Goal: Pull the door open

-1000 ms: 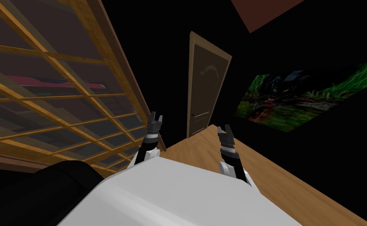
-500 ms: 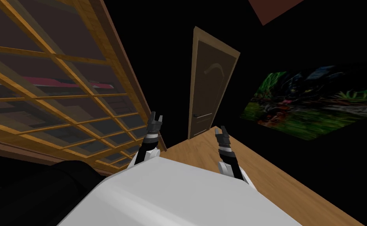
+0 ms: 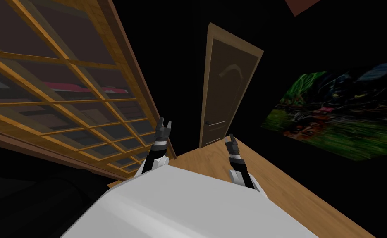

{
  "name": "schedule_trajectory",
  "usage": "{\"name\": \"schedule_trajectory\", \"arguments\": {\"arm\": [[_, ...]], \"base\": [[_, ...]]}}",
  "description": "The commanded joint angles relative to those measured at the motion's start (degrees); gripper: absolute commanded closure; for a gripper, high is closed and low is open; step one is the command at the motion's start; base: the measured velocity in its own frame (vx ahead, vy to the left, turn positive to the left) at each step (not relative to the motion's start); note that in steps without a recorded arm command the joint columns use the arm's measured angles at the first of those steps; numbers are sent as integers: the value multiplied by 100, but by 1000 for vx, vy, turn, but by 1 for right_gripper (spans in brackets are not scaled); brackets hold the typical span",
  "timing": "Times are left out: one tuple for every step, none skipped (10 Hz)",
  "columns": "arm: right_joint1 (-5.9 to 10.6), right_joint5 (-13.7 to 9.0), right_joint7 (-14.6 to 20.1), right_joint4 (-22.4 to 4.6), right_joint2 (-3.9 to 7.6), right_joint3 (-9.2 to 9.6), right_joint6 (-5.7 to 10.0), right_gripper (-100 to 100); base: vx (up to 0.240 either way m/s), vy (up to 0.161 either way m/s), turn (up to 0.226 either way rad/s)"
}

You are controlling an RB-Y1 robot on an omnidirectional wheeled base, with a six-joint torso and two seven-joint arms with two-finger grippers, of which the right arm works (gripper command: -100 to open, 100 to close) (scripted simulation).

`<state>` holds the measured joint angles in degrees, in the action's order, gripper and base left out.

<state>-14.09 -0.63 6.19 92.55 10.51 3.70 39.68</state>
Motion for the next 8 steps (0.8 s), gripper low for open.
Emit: {"name": "schedule_trajectory", "arguments": {"arm": [[96,-5,74,-279,85,47,19,-100],[173,-9,116,-445,140,72,32,-100],[173,-9,116,-470,140,72,32,-100],[250,-14,158,-661,194,97,45,-100],[327,-18,201,-842,247,122,58,-100],[403,-22,243,-1008,301,147,71,-100],[479,-26,285,-1182,354,171,84,-100],[554,-30,326,-1375,405,195,97,-100]], "base": [[86,-65,151],[90,-61,157],[60,-42,61],[46,-31,112],[72,-43,144],[84,-58,166],[72,-66,152],[78,-62,194]]}}
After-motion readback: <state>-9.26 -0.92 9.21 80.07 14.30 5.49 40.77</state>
